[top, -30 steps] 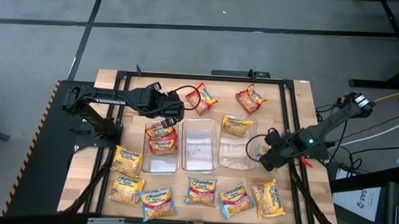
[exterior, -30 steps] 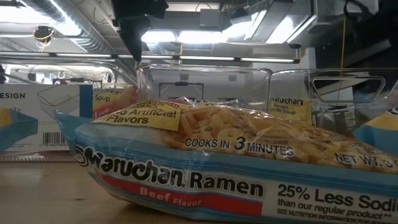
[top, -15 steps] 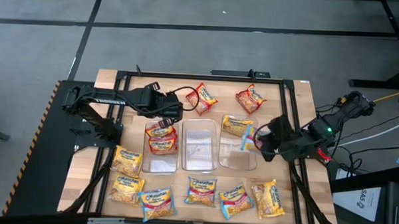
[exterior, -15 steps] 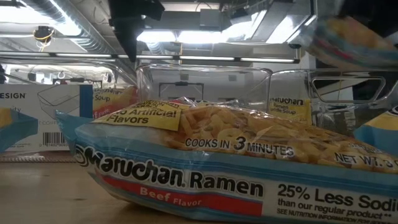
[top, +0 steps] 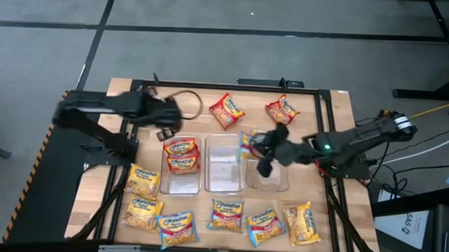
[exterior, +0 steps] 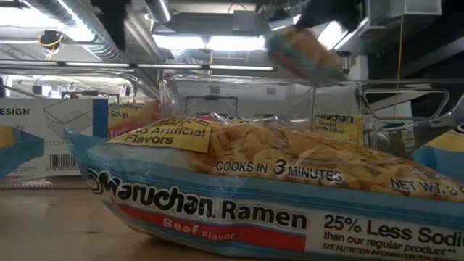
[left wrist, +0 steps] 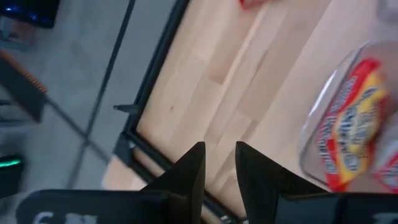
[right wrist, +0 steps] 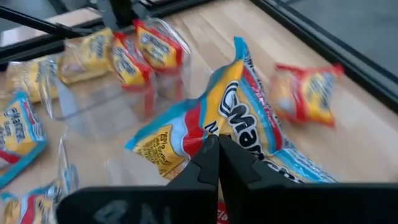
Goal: Sort Maruchan noodles
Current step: Put the blue noodle pack into the middle transparent bin
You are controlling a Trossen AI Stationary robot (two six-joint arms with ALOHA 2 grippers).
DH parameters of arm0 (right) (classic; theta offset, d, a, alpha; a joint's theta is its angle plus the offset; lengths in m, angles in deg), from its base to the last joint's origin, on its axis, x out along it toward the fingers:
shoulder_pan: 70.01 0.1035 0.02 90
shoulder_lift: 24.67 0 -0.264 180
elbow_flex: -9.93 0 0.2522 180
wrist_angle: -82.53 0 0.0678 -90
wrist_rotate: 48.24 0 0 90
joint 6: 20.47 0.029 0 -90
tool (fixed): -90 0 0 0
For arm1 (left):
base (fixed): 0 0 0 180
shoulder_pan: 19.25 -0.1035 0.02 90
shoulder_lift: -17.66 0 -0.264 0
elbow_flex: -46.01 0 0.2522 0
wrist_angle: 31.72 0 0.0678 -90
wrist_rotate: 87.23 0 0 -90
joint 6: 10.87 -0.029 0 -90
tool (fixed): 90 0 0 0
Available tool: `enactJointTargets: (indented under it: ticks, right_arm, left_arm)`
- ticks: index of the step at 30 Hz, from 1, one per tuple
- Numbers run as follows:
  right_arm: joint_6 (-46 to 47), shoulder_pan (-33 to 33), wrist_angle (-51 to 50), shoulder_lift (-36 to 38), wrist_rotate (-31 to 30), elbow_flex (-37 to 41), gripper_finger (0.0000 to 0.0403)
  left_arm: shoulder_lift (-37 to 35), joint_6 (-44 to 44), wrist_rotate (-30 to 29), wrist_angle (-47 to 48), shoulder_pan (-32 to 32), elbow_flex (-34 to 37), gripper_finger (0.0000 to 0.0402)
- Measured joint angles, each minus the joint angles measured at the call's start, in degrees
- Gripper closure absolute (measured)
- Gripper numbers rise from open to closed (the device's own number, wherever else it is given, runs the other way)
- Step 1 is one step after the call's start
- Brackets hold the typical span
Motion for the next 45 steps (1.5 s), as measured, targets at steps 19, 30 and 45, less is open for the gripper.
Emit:
enactJointTargets:
  ticks: [19, 30, 45]
  right_arm:
    - [-17.6, -15.5, 19.3, -15.2, 17.8, -0.1, 0.0403]
    - [-20.6, -17.5, 19.4, -17.4, 16.8, -0.2, 0.0403]
    - [-22.2, -17.4, 21.2, -21.7, 14.6, -0.1, 0.0397]
  left_arm:
    - [-19.4, -3.1, 6.3, -14.0, 11.3, 0.2, 0.0319]
    - [-19.5, -15.5, 13.4, -22.3, 12.3, 5.2, 0.0319]
    - [-21.2, -18.8, 13.3, -25.3, 12.3, 5.5, 0.0319]
